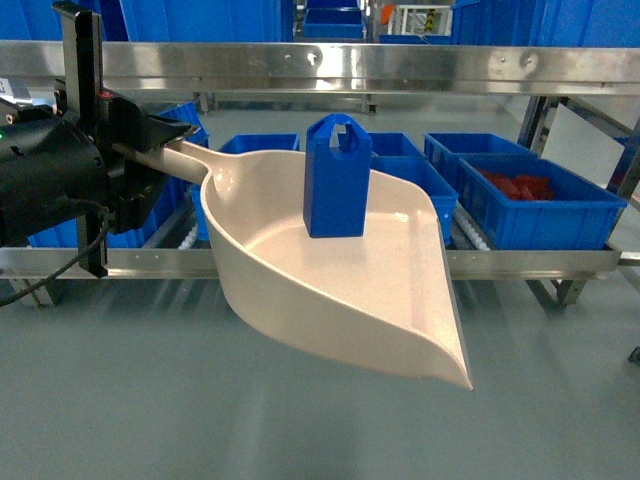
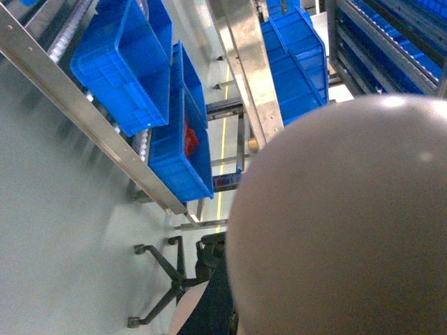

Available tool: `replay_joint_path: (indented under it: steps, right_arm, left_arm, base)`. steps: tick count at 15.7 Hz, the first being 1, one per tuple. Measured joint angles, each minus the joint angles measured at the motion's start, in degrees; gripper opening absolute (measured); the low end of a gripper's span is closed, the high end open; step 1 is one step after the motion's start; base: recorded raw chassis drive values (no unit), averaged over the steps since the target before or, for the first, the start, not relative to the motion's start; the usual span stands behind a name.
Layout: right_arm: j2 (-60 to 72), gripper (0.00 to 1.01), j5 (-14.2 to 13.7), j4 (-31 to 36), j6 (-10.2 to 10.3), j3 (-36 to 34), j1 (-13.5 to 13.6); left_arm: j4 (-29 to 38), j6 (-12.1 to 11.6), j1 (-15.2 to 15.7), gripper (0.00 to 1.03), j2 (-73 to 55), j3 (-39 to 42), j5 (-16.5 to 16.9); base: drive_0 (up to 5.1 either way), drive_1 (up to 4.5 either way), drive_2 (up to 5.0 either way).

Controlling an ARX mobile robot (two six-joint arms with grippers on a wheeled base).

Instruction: Place part in tray to right shelf

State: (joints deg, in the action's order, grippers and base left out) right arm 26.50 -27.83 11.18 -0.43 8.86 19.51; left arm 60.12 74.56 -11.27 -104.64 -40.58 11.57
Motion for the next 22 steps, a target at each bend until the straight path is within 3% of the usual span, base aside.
replay_joint_path:
  steps: [22]
  right_arm:
    - [0.02,0.98,0.02,0.0,0.02,0.0,0.0]
  left_arm:
    - [-0.22,-0.04,0.11,0.14,0.0,0.02,0.02]
  base:
    - [0.0,0.0,0.0]
